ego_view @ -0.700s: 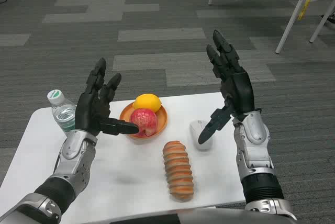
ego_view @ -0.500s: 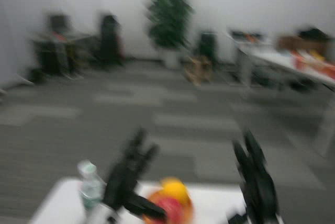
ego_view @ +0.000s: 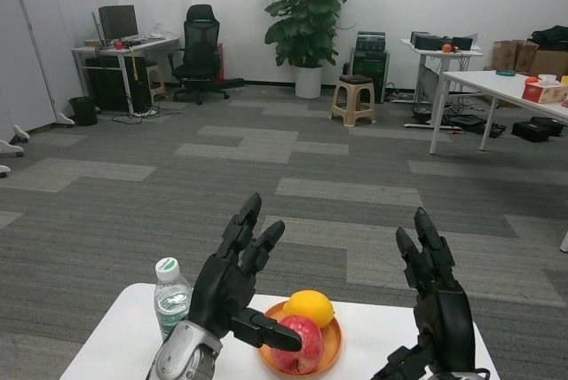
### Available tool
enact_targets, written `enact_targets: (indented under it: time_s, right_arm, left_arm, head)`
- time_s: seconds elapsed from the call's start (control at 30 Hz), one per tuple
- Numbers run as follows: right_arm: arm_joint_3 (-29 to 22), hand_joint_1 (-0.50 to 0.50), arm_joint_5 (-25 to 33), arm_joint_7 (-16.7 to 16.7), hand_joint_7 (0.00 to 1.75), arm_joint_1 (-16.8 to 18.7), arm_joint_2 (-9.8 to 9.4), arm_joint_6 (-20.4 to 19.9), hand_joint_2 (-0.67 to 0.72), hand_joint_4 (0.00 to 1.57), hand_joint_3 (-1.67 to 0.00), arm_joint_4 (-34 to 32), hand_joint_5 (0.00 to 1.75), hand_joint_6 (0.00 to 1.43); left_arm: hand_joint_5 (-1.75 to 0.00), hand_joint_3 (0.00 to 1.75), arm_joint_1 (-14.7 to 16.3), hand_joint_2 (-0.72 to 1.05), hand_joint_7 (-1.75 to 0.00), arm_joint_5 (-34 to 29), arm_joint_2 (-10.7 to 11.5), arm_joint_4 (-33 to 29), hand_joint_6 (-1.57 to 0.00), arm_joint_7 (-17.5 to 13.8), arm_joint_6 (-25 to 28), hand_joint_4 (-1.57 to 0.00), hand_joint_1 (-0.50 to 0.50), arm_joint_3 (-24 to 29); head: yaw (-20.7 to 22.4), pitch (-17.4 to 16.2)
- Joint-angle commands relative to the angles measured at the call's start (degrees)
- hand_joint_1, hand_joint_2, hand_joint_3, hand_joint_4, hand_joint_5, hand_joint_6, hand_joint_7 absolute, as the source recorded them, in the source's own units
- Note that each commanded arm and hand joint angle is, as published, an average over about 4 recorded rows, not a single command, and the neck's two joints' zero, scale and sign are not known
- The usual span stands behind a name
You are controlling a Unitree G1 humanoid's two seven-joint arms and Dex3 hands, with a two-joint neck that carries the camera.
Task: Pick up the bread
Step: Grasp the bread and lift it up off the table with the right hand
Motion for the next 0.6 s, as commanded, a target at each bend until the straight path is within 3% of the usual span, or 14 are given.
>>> enact_targets:
  time_s: [0.03, 0.07, 0.2, 0.27, 0.43, 0.53, 0.6]
  right_arm:
    - [-0.28, -0.29, 0.39, -0.26, 0.0, -0.49, -0.33, -0.9, 0.47, 0.18, 0.0, 0.02, 0.19, 0.0]
    - [-0.23, -0.29, 0.39, -0.23, 0.0, -0.46, -0.46, -0.9, 0.47, 0.17, 0.0, 0.13, 0.19, 0.0]
    - [0.08, -0.29, 0.39, -0.15, 0.0, -0.53, -1.17, -0.87, 0.47, 0.16, 0.0, 0.87, 0.19, 0.0]
    - [0.21, -0.29, 0.39, -0.04, 0.0, -0.55, -1.65, -0.79, 0.46, 0.14, 0.0, 1.27, 0.19, 0.0]
    - [0.34, -0.32, 0.39, 0.58, 0.0, -0.55, -3.19, -0.33, 0.41, 0.11, 0.0, 1.8, 0.19, 0.0]
    - [0.87, -0.33, 0.39, 1.55, 0.0, -0.73, -4.99, 0.33, 0.41, 0.08, 0.0, 2.43, 0.19, 0.0]
    - [1.18, -0.33, 0.39, 2.47, 0.0, -0.82, -6.44, 1.17, 0.38, 0.06, 0.0, 2.68, 0.19, 0.0]
  left_arm:
    - [-0.41, 0.09, 0.36, -0.02, 0.0, 0.09, 0.39, 0.23, 0.0, 0.11, 0.34, 0.0, 0.5, 0.16]
    - [-0.41, 0.09, 0.36, -0.02, 0.0, 0.05, 0.41, 0.23, 0.0, 0.11, 0.41, 0.0, 0.5, 0.16]
    - [-0.41, 0.07, 0.36, 0.03, 0.0, -0.17, 0.52, 0.32, 0.0, 0.09, 0.61, 0.0, 0.5, 0.12]
    - [-0.41, 0.07, 0.36, 0.07, 0.0, -0.31, 0.65, 0.38, 0.0, 0.05, 0.78, 0.0, 0.5, -0.01]
    - [-0.41, 0.07, 0.45, 0.07, 0.0, -0.55, 1.53, 0.4, 0.0, 0.03, 2.06, 0.0, 0.5, -0.41]
    - [-0.41, 0.04, 0.45, 0.07, 0.0, -2.9, 2.48, 0.86, 0.0, -0.08, 2.34, 0.0, 0.5, -2.25]
    - [-0.41, 0.04, 0.45, 0.07, 0.0, -4.99, 3.42, 1.37, 0.0, -0.19, 2.63, 0.0, 0.5, -4.1]
  head:
    - [-0.16, -0.46]
    - [-0.14, -0.4]
    - [-2.72, -9.33]
    - [-3.03, -11.11]
    - [-4.78, -19.63]
    - [-6.3, -25.31]
    - [-6.98, -27.08]
